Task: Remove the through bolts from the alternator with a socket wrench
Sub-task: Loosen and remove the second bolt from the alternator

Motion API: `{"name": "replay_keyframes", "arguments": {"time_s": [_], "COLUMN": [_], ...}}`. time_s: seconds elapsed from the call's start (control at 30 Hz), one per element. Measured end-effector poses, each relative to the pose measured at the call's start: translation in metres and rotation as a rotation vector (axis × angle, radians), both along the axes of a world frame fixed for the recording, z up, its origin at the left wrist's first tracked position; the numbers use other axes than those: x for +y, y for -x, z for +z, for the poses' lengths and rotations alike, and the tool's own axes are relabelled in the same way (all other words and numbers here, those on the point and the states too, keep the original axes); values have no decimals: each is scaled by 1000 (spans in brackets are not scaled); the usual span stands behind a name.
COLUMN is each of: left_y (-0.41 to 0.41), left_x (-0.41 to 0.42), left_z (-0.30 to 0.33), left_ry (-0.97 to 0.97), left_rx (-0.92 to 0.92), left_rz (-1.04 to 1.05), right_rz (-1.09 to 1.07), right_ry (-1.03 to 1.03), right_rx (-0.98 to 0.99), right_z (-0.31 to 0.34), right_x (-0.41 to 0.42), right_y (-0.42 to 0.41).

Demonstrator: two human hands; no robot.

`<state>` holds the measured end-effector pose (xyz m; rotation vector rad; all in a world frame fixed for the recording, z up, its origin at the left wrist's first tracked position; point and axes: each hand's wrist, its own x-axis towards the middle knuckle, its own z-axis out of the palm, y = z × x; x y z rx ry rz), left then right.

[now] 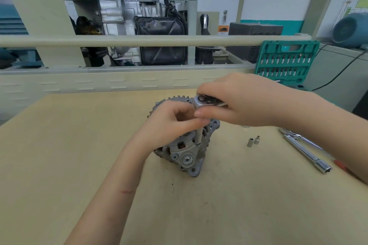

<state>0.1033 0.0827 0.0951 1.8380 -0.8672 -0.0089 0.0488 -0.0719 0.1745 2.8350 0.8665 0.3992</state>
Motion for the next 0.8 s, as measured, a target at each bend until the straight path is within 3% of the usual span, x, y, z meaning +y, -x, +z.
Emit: {"name": "replay_keyframes", "arguments": {"time_s": [0.27, 0.37, 0.53, 0.7, 0.8], "left_y": [4, 9, 12, 14, 15], "left_x": [10, 9, 2, 1, 3], "left_z": [1, -5, -13, -12, -11], "left_ry": [-129, -134, -59, -77, -92], "left_rx": [34, -28, -147, -166, -116], "left_rz": [-68, 5, 154, 141, 82], "right_rz": [-1, 11, -22, -171, -150], "right_ry": [229, 298, 369, 324, 324], "right_rx": [171, 197, 32, -80, -95], "right_z": [13, 20, 22, 13, 9], "right_x": [10, 15, 18, 19, 20], "right_y": [-1, 0, 2, 0, -3]}}
